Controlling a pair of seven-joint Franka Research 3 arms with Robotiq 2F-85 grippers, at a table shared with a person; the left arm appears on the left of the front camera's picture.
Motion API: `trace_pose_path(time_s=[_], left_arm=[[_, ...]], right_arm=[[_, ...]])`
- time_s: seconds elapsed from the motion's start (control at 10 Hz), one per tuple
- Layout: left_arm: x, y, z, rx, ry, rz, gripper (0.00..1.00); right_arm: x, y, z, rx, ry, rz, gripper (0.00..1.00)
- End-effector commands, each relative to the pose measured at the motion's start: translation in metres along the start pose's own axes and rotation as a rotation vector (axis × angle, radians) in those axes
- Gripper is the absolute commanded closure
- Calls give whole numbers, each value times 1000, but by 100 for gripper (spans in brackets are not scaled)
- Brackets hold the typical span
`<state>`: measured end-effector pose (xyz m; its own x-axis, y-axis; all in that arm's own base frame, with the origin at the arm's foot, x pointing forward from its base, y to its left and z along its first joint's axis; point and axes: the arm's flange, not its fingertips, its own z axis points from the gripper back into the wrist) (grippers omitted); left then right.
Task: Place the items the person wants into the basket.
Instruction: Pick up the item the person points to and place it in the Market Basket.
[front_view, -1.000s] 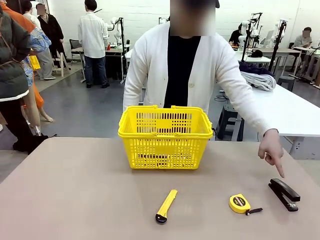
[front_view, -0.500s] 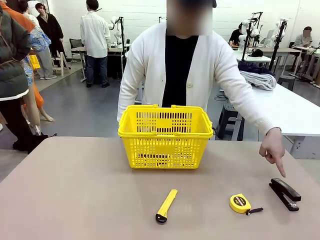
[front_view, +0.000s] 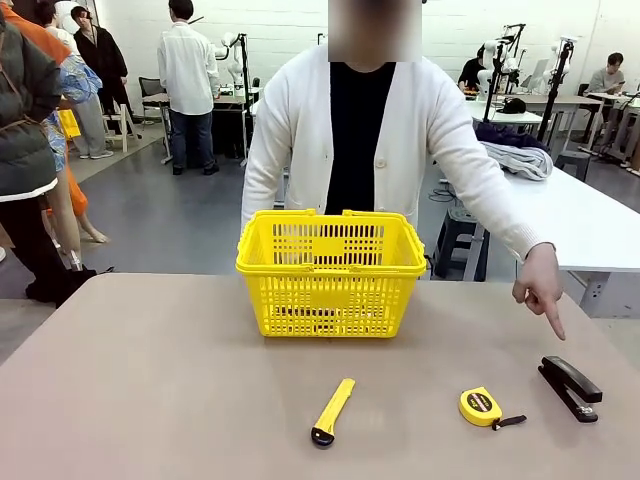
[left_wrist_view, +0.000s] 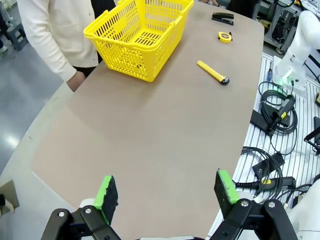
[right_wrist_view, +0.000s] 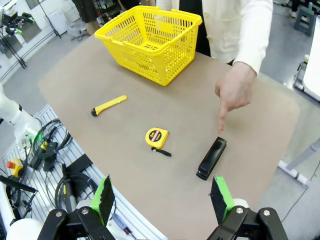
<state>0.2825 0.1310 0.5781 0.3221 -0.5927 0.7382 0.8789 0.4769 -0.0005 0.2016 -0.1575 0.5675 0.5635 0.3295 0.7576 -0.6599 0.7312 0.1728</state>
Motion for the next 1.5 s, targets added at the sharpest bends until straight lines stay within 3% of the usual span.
trace_pose_path(time_s=[0.0,0.2,0.4,0.6,0.9,1.1,1.4], left_arm=[[0,0,1,-6,-16,-6,0],[0,0,1,-6,-16,-6,0],[0,0,1,-6,-16,-6,0],[0,0,1,-6,-16,-6,0],[0,0,1,-6,-16,-6,0],[0,0,1,-6,-16,-6,0],[0,0,1,-6,-16,-6,0]], right_arm=[[1,-1,-2,14,-24,10,0],[0,0,0,0,0,0,0],[44,-7,-26,-56,245,-84,0],[78,-12,-57,-102,401,-161,0],[96,-19,-123,-221,589,-260,0],[97,-36,-168,-266,563,-318,0],[66,-68,-213,-329,549,-381,0]])
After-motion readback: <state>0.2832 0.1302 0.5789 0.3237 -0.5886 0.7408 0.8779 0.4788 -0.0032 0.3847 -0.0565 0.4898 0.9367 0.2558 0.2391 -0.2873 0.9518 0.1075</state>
